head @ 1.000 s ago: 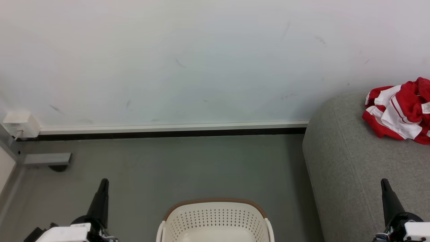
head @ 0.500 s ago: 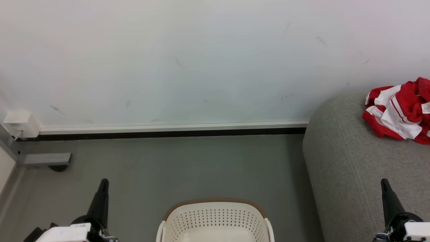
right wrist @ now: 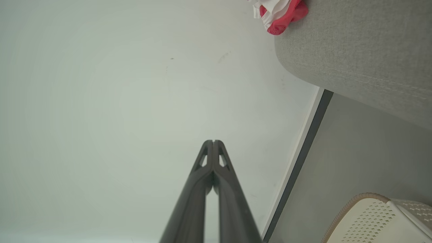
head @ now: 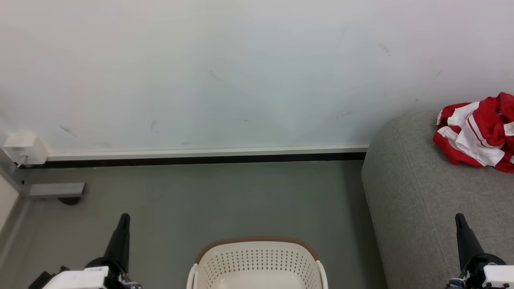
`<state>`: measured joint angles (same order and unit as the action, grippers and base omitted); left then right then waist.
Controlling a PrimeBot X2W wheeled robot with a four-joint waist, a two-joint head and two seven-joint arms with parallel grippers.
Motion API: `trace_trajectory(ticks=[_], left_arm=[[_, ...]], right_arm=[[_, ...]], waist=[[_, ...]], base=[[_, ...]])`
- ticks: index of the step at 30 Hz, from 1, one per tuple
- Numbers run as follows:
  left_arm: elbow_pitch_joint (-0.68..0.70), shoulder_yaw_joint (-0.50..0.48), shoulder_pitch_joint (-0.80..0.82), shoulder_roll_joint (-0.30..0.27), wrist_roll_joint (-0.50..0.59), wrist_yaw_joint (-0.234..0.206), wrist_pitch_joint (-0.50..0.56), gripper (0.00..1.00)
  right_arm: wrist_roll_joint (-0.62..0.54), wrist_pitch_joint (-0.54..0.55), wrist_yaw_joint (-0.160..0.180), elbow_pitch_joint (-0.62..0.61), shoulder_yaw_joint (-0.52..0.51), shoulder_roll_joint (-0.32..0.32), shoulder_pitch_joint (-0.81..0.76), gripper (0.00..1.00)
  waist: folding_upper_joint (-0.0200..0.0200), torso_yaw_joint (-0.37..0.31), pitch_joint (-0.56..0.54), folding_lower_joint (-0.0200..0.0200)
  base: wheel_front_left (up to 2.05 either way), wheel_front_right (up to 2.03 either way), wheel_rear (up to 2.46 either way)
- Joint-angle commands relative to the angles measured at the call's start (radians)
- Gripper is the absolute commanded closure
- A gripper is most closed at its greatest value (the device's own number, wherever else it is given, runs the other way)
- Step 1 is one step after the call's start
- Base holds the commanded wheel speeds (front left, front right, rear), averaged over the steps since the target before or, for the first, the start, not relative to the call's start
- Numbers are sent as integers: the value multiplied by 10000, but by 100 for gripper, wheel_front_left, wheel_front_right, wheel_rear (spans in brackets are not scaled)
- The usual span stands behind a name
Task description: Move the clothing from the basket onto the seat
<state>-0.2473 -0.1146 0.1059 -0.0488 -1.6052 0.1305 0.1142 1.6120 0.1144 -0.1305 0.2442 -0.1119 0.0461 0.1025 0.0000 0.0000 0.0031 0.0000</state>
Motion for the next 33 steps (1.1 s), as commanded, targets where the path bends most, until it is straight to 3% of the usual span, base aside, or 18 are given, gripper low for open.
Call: trace_trajectory(ticks=[1, 33], left_arm=[[37, -20, 77, -17, -142, 27, 32, 100], [37, -19, 77, -17, -143, 27, 32, 100]], right_arm=[[22, 26, -4, 20, -39, 78, 144, 100], [23, 25, -4, 20, -39, 78, 144, 100]], waist=[[0, 0, 0, 0], [0, 0, 0, 0]], base=[[0, 0, 0], [0, 0, 0]])
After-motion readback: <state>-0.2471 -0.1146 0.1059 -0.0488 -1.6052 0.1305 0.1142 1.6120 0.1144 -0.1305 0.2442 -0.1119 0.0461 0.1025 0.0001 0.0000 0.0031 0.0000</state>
